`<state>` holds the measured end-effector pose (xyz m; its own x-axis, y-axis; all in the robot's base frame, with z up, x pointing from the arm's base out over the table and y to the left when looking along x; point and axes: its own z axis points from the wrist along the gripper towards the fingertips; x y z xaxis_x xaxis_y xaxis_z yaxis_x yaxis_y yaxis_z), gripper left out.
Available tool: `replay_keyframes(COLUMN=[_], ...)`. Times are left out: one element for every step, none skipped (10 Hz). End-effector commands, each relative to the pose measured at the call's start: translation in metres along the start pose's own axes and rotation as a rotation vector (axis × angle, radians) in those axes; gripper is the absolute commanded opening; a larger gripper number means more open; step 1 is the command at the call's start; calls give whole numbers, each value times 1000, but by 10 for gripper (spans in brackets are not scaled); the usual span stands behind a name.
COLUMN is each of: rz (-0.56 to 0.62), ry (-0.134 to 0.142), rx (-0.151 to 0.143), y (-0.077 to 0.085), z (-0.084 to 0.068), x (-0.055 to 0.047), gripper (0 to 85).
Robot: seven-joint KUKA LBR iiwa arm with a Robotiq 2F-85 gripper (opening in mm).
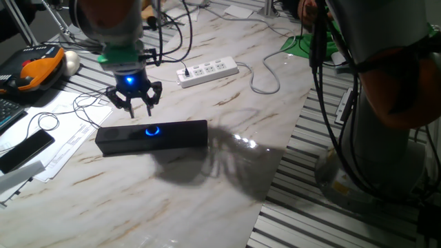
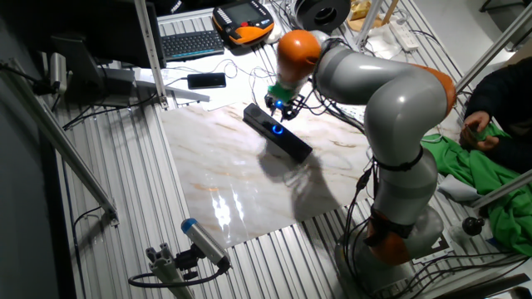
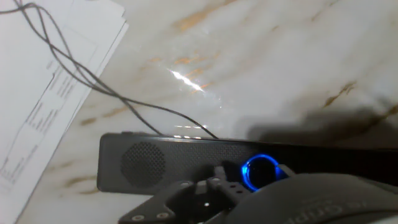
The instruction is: Turn the knob to increase the volume of the speaker
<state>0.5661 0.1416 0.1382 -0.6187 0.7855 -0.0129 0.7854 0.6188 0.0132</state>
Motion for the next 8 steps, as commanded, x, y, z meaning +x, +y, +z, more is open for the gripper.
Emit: replay_keyframes(rz=[-729, -789, -853, -961, -1048, -1125, -1210, -1296], ry=[5, 23, 40, 51, 65, 75, 68, 70], rx=[3, 10, 18, 14, 19, 16, 38, 43], y=[0, -1, -2, -1, -1, -2, -2, -2], z=[-3, -8, -12, -15, -18, -20, -22, -25], x=[1, 1, 1, -2, -4, -3, -3, -1], gripper=[170, 170, 0, 0, 0, 0, 0, 0])
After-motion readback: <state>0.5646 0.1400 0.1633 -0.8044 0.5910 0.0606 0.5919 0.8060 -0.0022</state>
